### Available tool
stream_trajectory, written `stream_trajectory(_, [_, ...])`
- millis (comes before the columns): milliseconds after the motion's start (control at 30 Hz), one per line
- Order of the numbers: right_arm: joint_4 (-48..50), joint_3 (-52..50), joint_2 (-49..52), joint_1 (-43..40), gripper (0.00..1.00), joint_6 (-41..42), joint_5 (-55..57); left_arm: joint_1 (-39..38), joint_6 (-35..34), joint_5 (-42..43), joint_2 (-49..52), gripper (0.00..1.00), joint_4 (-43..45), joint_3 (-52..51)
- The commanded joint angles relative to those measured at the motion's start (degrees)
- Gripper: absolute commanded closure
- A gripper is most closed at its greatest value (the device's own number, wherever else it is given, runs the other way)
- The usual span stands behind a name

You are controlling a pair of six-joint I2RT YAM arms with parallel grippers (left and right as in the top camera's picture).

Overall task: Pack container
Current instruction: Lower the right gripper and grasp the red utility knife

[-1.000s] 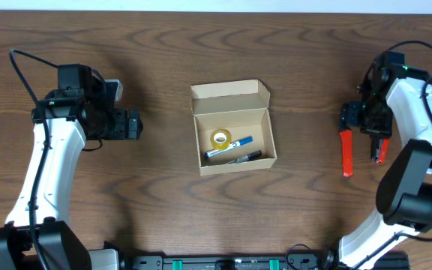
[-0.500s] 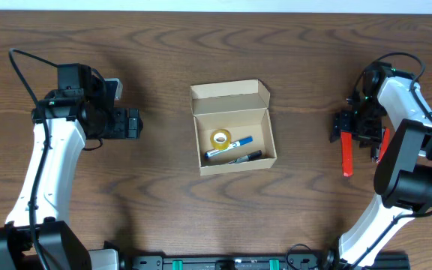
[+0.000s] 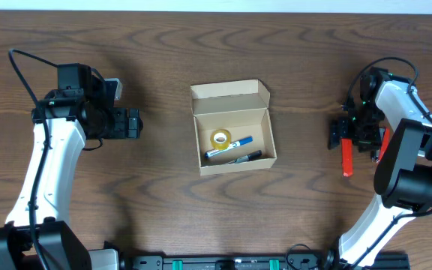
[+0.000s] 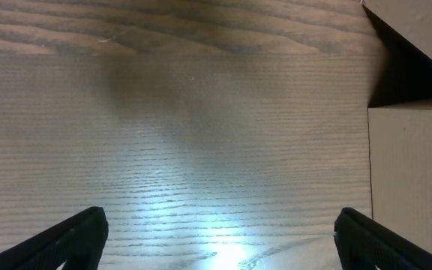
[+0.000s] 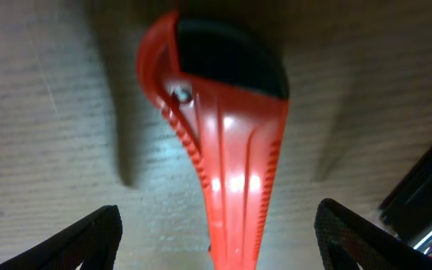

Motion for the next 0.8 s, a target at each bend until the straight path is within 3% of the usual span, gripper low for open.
stream_trajectory(0, [1.6, -1.0, 0.4, -0.3, 0.21, -2.1, 0.9, -0.1, -0.9, -0.2, -1.0, 0.05, -0.2, 0.1])
stream_trajectory(467, [8.4, -7.1, 0.4, -0.5, 0.21, -1.2, 1.1, -0.1, -0.9, -0.2, -1.0, 0.05, -0.4, 0.1])
stream_trajectory(500, [8.5, -7.3, 0.4, -0.5, 0.25, -1.0, 1.1, -0.1, -0.9, -0.2, -1.0, 0.05, -0.4, 0.1])
stream_trajectory(600, [8.5, -7.3, 0.4, -0.5, 0.48, -1.0, 1.1, -0.1, -0.9, -0.2, -1.0, 0.05, -0.4, 0.1])
stream_trajectory(767, [8.8, -7.3, 0.4, -0.5, 0.57, -0.7, 1.1, -0.1, -0.9, -0.2, -1.0, 0.05, -0.5, 0.1])
